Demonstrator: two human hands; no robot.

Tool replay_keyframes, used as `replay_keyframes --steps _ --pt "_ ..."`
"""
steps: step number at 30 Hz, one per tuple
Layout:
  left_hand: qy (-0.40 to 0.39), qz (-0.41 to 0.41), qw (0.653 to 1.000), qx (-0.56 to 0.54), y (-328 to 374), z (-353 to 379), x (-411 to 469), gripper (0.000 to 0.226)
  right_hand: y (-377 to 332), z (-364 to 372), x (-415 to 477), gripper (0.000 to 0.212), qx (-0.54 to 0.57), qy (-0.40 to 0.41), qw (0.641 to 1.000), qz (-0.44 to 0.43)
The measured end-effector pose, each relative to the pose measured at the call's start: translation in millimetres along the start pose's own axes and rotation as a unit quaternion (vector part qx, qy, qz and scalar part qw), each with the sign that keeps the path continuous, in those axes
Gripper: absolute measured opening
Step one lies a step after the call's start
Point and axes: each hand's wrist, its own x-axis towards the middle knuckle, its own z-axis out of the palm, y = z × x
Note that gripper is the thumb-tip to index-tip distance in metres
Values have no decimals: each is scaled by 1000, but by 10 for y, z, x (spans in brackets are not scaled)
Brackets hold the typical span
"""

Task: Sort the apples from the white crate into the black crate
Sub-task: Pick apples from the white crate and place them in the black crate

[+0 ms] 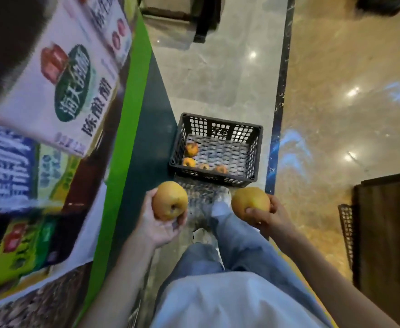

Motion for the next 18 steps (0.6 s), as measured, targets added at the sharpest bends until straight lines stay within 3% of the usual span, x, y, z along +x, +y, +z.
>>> replay_keyframes --steps 9,12,18 --pt "62 -35 995 72 786 1045 600 74 -664 174 1047 56 46 31 997 44" --pt "87 -29 991 97 1061 1415 996 77 -839 213 1545 64 30 32 998 55" --pt "146 21 965 219 1543 1902 2243 53 -715 279 2865 56 -9 58 994 97"
